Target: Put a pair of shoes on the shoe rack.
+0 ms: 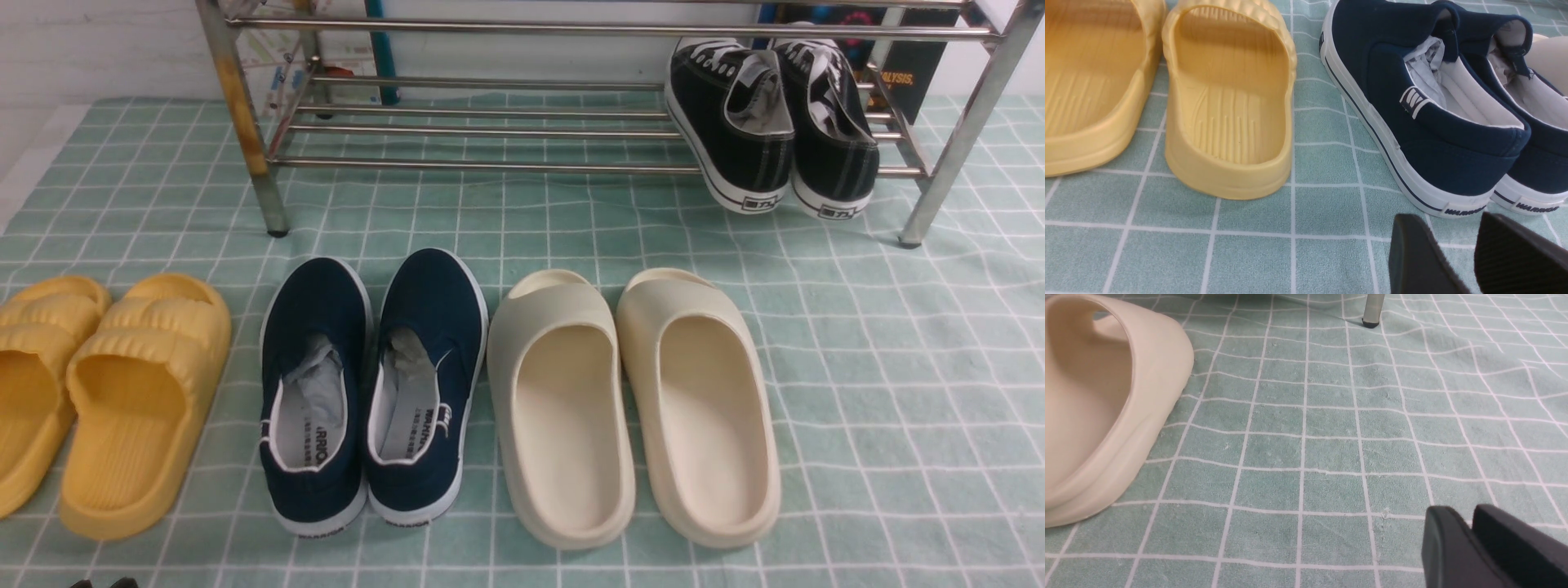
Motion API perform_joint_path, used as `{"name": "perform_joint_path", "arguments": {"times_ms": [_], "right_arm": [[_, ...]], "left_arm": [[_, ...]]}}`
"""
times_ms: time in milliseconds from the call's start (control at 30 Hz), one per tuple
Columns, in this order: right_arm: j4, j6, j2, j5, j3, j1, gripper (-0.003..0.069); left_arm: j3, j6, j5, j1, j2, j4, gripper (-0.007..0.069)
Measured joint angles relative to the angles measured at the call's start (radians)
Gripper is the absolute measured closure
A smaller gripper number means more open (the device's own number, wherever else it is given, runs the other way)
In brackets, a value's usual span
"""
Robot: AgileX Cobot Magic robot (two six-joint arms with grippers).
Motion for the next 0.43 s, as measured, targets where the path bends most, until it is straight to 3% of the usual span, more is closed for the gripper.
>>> {"name": "perform_joint_path", "arguments": {"times_ms": [433], "right_arm": [[0.000,0.000,0.000,0.000,0.000,0.000,0.0515]], "left_arm": [[0.000,0.000,0.000,0.000,0.000,0.000,0.0386]]}}
